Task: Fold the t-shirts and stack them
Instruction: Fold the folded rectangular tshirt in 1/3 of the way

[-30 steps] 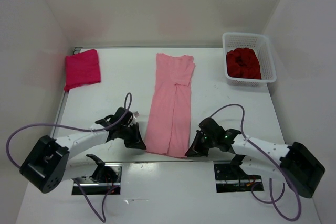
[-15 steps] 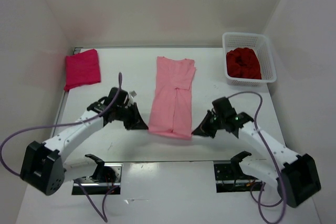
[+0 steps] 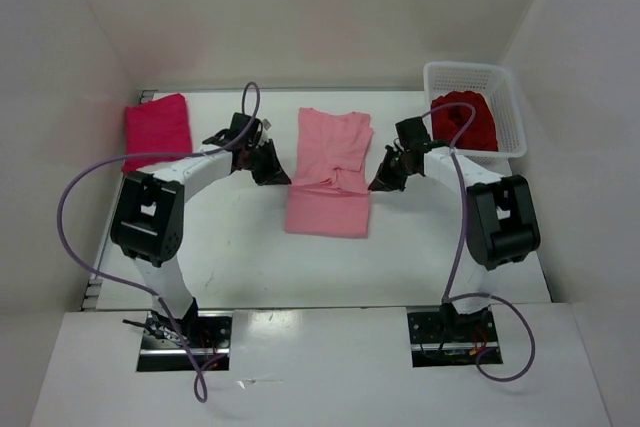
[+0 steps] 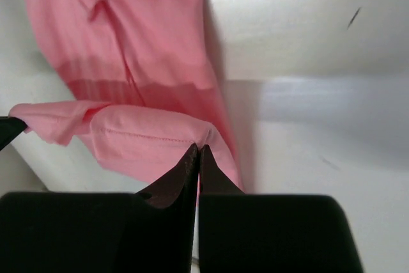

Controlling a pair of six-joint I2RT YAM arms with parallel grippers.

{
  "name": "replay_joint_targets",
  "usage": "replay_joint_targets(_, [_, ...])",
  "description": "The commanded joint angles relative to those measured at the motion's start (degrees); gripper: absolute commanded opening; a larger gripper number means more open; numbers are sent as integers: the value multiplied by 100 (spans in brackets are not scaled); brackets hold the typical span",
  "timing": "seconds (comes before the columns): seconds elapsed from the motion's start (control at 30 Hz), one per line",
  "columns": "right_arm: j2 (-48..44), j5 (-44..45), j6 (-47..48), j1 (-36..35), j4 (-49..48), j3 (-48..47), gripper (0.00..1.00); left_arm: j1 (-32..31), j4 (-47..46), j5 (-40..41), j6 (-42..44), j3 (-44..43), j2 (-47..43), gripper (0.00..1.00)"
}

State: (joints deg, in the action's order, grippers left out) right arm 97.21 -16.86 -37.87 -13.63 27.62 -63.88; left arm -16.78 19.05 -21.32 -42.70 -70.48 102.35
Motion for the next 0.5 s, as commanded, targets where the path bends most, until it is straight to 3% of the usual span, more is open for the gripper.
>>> replay_joint_targets(0.0, [428, 253, 368, 150, -380, -651, 0, 156, -200, 199, 323, -544, 398, 0])
replay_joint_targets(0.2, [1299, 254, 421, 264, -556, -1100, 0, 219, -550, 32, 376, -810, 997, 6])
replay_joint_targets(0.23, [1353, 254, 421, 264, -643, -1101, 4, 219, -734, 32, 376, -757, 998, 11])
replay_joint_targets(0.27, [1406, 254, 421, 264, -643, -1214, 15, 279, -788, 32, 307, -757, 998, 15])
replay_joint_targets(0.37, [1381, 201, 421, 317, -539, -1337, 34, 359, -928, 93, 157, -591, 596, 31])
replay_joint_targets(0.47, [924, 315, 421, 317, -380, -1338, 46, 359, -1113, 15, -1, -380, -36, 33])
